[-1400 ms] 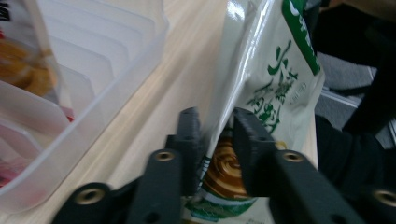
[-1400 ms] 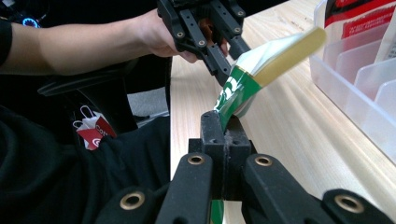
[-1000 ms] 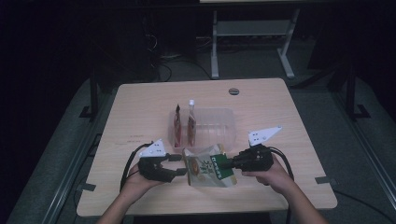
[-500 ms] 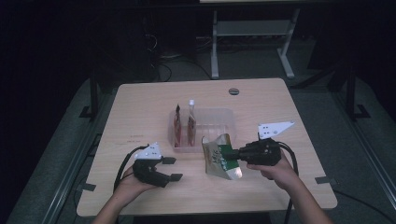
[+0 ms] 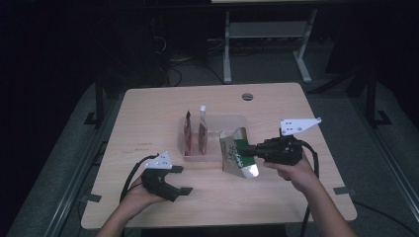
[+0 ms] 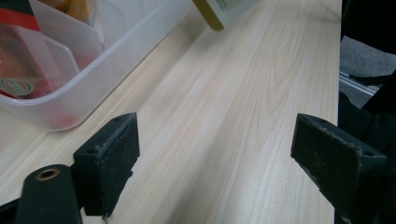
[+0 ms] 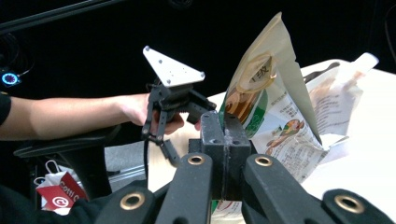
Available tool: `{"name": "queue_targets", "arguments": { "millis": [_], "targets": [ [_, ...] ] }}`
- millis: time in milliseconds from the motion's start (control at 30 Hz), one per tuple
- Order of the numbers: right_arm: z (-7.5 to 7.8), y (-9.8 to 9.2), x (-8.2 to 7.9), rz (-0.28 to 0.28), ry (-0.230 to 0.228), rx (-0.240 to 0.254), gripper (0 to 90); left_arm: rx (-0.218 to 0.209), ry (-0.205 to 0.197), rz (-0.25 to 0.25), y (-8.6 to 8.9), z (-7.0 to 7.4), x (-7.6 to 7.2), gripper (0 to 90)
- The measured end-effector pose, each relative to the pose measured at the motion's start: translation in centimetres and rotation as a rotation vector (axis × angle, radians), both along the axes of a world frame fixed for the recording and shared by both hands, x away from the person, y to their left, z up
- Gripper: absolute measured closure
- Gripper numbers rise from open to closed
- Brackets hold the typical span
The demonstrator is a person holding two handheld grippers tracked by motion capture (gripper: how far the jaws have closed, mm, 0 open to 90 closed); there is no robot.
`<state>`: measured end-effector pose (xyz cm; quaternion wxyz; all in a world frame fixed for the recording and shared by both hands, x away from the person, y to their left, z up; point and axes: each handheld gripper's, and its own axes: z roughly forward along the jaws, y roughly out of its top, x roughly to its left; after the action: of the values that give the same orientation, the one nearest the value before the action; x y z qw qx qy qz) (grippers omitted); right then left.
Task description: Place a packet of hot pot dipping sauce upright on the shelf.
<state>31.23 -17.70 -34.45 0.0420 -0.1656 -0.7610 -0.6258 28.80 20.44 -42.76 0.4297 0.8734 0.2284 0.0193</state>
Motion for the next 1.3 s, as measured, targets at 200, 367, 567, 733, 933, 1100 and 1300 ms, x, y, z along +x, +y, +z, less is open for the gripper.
{"name": "queue_targets", "arguments": {
  "millis": [200,367,567,733,933,1100,1300],
  "targets": [
    [1.1,0.1,0.9,-0.041,-0.012,-0.009,90.0,0.012,0.013,-0.003,-0.1,-0.2,0.0,13.2],
    [1.6,0.4,1.9,-0.077,-0.02,-0.023,90.0,0.023,0.024,-0.009,-0.3,-0.5,-0.1,13.2],
    [1.8,1.0,3.0,-0.111,-0.024,-0.017,90.0,0.026,0.026,-0.01,-0.2,-0.6,-0.1,13.2],
    [1.5,1.3,4.1,-0.139,-0.016,-0.015,90.0,0.029,0.026,-0.014,-0.2,-0.6,-0.2,13.3],
    [0.8,1.3,4.9,-0.166,0.005,-0.032,90.0,0.037,0.03,-0.013,0.0,-0.7,-0.2,13.3],
    [0.4,1.4,5.5,-0.191,0.012,-0.046,90.0,0.046,0.03,-0.015,-0.1,-0.8,-0.2,13.2],
    [-0.4,2.0,6.4,-0.207,0.027,-0.065,90.0,0.039,0.036,-0.008,-0.1,-0.8,-0.3,13.2]
  ]
}}
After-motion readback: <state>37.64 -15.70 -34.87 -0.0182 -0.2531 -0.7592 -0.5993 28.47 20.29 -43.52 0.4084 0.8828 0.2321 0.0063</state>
